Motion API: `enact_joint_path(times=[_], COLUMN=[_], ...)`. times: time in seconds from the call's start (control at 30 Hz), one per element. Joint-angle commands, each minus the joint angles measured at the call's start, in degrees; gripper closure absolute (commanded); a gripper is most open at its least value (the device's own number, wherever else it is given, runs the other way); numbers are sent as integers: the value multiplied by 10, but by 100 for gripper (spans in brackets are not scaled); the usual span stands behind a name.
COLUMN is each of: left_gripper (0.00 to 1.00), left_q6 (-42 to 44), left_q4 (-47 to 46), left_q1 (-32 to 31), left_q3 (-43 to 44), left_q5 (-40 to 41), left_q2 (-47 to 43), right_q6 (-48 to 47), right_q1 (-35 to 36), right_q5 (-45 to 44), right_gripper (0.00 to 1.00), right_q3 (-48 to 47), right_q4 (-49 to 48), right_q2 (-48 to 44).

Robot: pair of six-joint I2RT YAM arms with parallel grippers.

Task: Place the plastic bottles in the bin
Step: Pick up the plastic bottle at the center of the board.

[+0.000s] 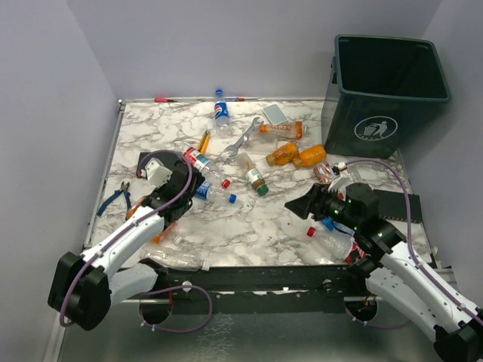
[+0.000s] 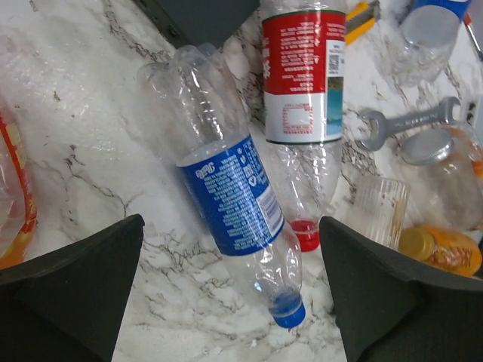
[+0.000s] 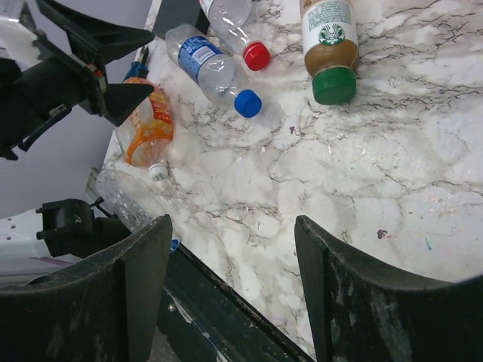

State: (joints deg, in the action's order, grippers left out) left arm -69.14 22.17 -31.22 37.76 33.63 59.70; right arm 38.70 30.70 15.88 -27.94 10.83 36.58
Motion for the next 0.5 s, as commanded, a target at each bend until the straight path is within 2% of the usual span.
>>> enact_joint_path(times=[0.0,0.23,0.47], left_gripper=[1,2,13], left_q6=[-64,-77,-76], left_q4=[-45,-57,-83], left_q1=[51,93,116], left_q3=[1,12,6], left_q5=[-86,-100,-110], left_q2=[59,136,184], right_q6=[11,14,14], right_q1=[3,3,4], right_q5=[-9,-11,-8], right_gripper=[31,31,31], right_q3=[7,-2,-14], right_q4=[19,27,37], right_q2=[-11,-16,-19])
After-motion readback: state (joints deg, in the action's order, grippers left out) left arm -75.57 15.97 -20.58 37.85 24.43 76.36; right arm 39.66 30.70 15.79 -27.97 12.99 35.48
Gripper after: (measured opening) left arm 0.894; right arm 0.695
